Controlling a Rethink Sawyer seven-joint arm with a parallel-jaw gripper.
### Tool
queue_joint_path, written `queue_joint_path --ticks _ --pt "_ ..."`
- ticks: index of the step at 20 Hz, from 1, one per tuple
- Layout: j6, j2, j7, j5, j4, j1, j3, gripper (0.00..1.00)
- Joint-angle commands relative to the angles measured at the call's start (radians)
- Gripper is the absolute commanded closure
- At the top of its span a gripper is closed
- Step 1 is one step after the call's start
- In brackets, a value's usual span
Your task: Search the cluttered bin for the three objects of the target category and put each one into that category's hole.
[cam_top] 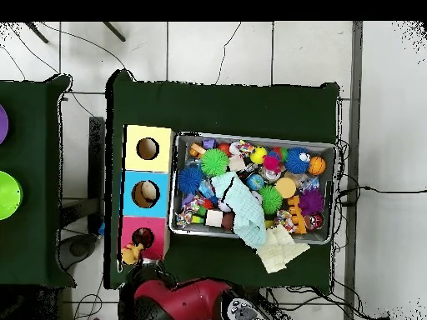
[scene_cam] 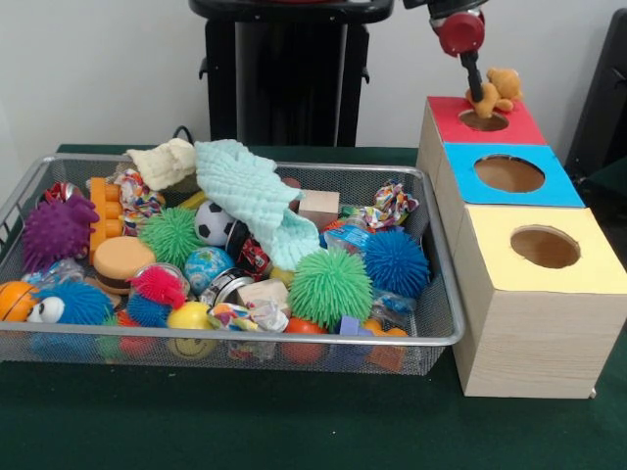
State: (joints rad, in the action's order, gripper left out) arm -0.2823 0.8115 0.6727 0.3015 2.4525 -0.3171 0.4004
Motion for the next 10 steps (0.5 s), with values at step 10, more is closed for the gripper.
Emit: queue_joint_path --ticks 10 --pt "0.37 -0.005 0.126 -0.057 -0.355 0.096 -0.181 1.0"
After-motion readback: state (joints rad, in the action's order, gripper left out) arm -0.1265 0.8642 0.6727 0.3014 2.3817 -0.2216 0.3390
